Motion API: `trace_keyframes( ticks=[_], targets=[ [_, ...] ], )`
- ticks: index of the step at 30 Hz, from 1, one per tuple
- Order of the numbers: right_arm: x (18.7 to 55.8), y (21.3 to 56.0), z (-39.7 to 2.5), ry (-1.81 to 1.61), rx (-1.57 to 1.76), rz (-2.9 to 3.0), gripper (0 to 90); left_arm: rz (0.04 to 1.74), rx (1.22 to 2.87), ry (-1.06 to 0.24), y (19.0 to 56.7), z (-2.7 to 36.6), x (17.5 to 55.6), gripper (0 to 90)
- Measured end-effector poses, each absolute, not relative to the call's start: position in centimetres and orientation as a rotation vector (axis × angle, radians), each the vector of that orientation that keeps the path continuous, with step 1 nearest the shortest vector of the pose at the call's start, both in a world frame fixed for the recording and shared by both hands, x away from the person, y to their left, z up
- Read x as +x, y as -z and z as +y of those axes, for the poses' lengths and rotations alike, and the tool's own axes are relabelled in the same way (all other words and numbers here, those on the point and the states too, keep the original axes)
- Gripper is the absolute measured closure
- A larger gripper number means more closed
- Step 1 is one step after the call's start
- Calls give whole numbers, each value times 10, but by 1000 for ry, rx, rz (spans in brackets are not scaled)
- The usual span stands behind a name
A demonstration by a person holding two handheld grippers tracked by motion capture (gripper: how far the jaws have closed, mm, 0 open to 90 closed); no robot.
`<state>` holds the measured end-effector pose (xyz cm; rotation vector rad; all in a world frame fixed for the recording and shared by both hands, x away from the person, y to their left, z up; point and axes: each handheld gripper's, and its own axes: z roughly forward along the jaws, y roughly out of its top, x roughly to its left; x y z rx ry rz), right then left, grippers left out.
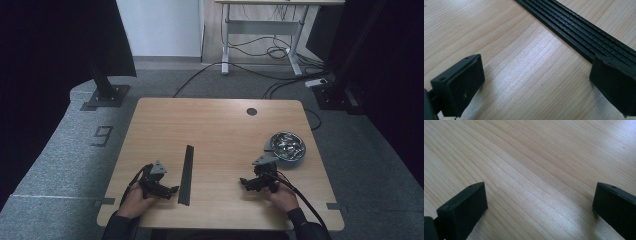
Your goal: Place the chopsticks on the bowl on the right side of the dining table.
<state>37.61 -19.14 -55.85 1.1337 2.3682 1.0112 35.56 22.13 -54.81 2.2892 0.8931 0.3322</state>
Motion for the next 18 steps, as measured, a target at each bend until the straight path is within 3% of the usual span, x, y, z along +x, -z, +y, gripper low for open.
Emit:
trace_keyframes(
  ticks=[18],
  targets=[
    [377,559,-191,-1014,1129,2372,0,893,2290,-332,548,221,356,0]
  ],
)
